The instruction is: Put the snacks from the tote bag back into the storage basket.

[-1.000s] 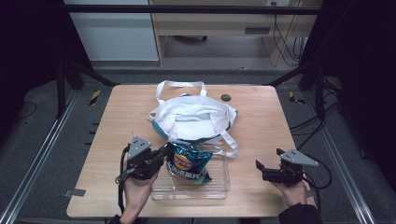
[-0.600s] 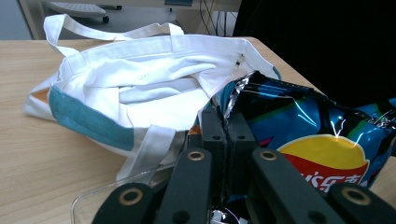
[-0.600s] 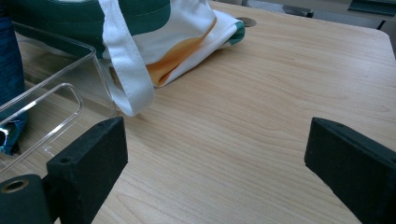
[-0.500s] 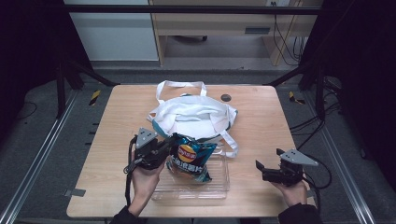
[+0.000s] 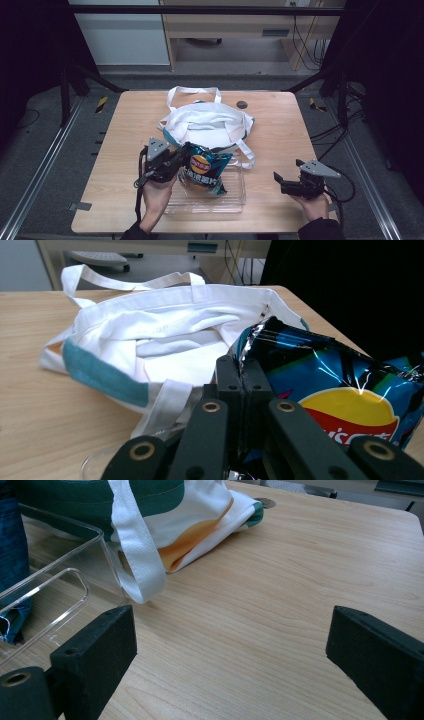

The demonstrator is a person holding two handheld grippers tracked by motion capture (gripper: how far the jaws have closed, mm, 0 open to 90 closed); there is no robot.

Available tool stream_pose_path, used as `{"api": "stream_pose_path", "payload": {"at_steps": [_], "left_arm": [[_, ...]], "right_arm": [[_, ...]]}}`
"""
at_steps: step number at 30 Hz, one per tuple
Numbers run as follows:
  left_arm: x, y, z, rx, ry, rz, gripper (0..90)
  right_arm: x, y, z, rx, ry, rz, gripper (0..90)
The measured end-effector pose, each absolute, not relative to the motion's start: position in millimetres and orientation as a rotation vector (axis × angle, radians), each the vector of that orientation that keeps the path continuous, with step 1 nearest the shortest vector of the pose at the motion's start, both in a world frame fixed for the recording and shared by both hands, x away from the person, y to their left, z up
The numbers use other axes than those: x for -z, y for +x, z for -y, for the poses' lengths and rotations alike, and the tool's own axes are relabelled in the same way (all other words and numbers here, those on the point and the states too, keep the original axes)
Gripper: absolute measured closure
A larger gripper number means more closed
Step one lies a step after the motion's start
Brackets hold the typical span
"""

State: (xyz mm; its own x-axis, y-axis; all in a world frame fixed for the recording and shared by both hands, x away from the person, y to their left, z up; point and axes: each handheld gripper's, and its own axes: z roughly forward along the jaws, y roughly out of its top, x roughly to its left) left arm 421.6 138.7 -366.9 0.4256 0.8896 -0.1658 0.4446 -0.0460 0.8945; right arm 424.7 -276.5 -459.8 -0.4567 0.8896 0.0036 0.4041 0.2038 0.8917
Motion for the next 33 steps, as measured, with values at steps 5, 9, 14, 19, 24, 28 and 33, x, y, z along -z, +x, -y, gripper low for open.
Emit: {"api": "stream_pose_path", "payload": {"at_steps": [5,9,14,19,24,28,33], "left_arm": [[367,407,-144,-0.544,1.668,-1.182,89.3],[368,409,-145,-0.543,1.665,-1.178,88.9],[372,424,-143,-0.529,1.648,-1.162,88.5],[373,435,-139,-0.526,1.630,-1.171,88.1],[372,441,-139,-0.517,1.638,-1.154,76.2],[375,443,-138,-0.526,1.682,-1.107,49.8],[377,448,-143,-0.461,1.703,-1.084,37.8]], "right_arm": [[460,425,276,-1.205,1.198,-1.956,6.5],[460,425,277,-1.204,1.195,-1.956,6.5],[460,425,278,-1.211,1.206,-1.948,6.5],[460,425,278,-1.212,1.200,-1.951,6.7],[460,425,278,-1.210,1.197,-1.955,6.8],[459,424,278,-1.213,1.198,-1.950,6.8],[459,424,279,-1.211,1.200,-1.950,6.7]]}}
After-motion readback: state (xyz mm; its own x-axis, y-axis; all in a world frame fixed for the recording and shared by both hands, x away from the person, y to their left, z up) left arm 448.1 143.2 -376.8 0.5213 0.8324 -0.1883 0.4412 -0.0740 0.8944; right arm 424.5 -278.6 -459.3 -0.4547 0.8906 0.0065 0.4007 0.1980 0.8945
